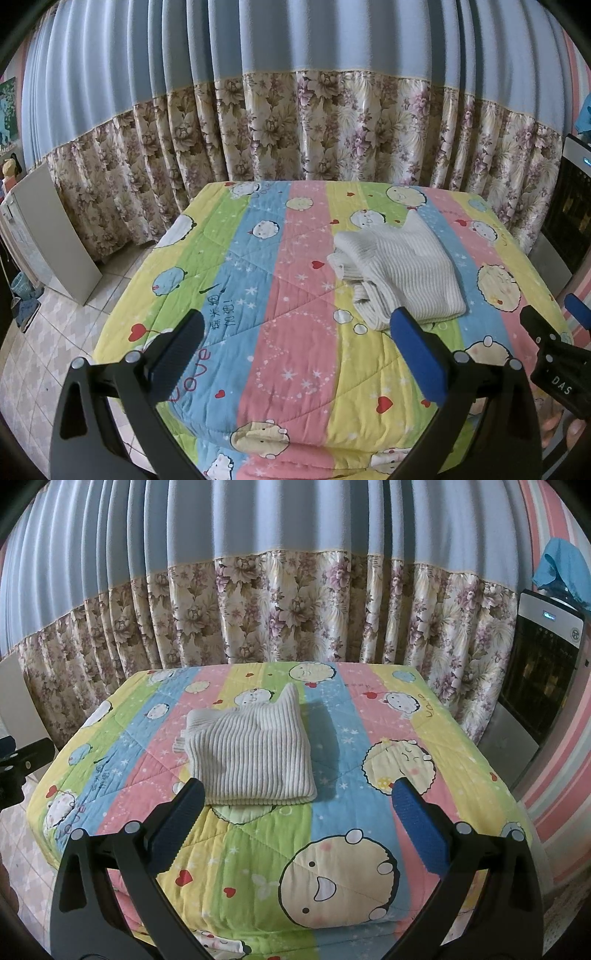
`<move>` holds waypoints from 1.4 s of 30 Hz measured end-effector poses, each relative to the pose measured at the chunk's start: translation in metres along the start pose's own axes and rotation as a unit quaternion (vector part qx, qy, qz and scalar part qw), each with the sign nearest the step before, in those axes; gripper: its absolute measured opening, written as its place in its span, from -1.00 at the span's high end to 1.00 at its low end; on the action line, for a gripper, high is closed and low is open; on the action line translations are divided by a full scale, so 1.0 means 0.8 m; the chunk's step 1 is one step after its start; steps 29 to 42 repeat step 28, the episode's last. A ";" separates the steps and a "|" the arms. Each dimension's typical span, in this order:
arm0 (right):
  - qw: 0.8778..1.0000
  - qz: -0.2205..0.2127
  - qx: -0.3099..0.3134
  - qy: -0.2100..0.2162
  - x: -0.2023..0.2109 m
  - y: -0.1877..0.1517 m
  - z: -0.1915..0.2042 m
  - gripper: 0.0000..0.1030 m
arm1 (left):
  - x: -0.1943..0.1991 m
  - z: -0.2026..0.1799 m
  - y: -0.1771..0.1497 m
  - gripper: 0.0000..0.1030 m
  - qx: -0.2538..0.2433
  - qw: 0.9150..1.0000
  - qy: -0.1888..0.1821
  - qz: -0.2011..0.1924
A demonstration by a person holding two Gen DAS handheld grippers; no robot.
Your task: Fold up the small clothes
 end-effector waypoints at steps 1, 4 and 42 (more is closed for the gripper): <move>1.000 0.000 0.000 0.000 0.000 0.000 0.000 -0.94 | 0.000 0.000 0.000 -0.96 0.000 1.000 -0.001 0.001; 1.000 0.003 0.001 0.001 -0.003 -0.002 -0.001 -0.94 | -0.004 -0.003 0.003 -0.96 0.000 1.000 -0.002 0.004; 1.000 0.013 0.020 -0.001 -0.020 -0.012 -0.004 -0.94 | -0.012 -0.008 -0.002 -0.96 0.000 1.000 0.000 0.004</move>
Point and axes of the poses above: each gripper's, at about its wrist camera, not at the fingertips, and x roughly against the way its jaws point, z to its left, y to its top, the point moved 4 cm from there along -x, roughly the way its jaws point
